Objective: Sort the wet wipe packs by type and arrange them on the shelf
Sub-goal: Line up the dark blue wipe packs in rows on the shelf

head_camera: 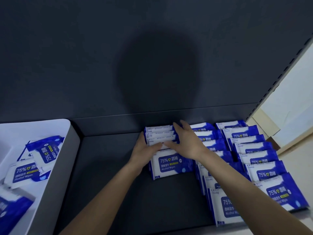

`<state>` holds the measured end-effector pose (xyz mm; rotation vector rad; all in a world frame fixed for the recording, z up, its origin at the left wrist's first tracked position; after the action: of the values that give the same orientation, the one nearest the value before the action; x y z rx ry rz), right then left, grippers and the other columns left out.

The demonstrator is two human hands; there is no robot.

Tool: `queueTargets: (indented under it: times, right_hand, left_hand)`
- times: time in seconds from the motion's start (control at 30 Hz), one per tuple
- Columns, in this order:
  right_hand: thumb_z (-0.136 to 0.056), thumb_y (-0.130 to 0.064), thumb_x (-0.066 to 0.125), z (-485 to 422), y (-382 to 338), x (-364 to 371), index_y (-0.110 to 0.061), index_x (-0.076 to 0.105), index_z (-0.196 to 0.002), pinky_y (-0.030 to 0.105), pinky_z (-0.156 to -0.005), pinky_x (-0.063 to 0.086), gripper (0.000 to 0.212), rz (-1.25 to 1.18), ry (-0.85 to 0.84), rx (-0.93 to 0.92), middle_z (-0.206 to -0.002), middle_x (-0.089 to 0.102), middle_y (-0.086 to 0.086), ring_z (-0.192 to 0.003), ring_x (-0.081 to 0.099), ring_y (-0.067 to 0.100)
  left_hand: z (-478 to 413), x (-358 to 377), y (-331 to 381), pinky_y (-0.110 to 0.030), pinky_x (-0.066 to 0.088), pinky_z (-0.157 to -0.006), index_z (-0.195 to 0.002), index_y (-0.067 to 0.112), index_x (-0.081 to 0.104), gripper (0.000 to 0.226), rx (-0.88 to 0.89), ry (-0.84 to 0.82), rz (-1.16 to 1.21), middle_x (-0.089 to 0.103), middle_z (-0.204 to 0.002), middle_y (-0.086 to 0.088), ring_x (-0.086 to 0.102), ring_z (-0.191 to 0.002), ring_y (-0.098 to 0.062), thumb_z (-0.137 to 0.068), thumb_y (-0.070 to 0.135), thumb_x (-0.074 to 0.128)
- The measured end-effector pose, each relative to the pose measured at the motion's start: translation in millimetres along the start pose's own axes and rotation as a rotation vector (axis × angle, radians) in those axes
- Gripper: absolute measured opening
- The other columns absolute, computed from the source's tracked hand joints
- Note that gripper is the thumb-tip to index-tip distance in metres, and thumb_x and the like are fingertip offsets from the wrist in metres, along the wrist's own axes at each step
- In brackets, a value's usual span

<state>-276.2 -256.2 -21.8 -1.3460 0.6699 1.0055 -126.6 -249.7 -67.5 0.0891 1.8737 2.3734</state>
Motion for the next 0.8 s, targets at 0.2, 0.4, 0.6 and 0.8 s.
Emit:
queueTargets:
  times: [0.2, 0.4, 0.6, 0.8]
  right_hand:
    - [-0.074, -0.074, -0.009, 14, -17, 39, -0.012, 0.009, -0.153, 0.036, -0.116, -0.01, 0.102, 0.375, 0.011, -0.198, -0.162, 0.005, 0.003, -0.148, -0.005, 0.02]
    - [-0.087, -0.07, 0.014, 15, -19, 40, -0.01, 0.009, -0.152, 0.038, -0.12, -0.007, 0.089, 0.362, 0.02, -0.164, -0.161, 0.003, 0.006, -0.148, -0.005, 0.019]
    - [-0.093, -0.065, 0.024, -6, -23, 46, -0.013, 0.004, -0.153, 0.038, -0.12, -0.006, 0.083, 0.327, -0.048, -0.119, -0.162, 0.002, 0.002, -0.148, -0.007, 0.016]
    - [-0.095, -0.061, 0.027, 0, -22, 48, -0.013, 0.011, -0.153, 0.037, -0.121, -0.003, 0.077, 0.273, -0.024, -0.148, -0.161, 0.009, 0.002, -0.148, -0.002, 0.015]
  left_hand:
    - [6, 0, -4, -0.036, 0.051, -0.093, -0.125, 0.021, 0.06, 0.033, -0.041, 0.023, 0.198, 0.069, -0.116, -0.003, 0.067, -0.105, -0.019, -0.101, 0.028, 0.038]
    - [7, -8, -11, -0.045, 0.041, -0.106, -0.111, 0.022, 0.07, 0.042, -0.113, 0.037, 0.216, 0.072, -0.11, -0.001, 0.065, -0.107, -0.019, -0.1, 0.041, 0.034]
    - [1, -3, 3, -0.04, 0.046, -0.103, -0.118, 0.017, 0.066, 0.048, -0.138, -0.04, 0.193, 0.072, -0.109, -0.004, 0.067, -0.104, -0.018, -0.102, 0.044, 0.029]
    - [6, -7, 4, -0.039, 0.044, -0.104, -0.121, 0.02, 0.063, 0.04, -0.066, -0.041, 0.087, 0.07, -0.115, 0.001, 0.064, -0.109, -0.014, -0.102, 0.037, 0.033]
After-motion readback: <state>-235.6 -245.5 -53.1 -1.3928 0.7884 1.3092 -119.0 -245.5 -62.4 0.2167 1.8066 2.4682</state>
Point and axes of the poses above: each hand's wrist, its own z-axis away from the middle knuckle, its own x-axis out of the palm, y = z × x, the point moved 7 cm from there along -z, towards the middle knuckle
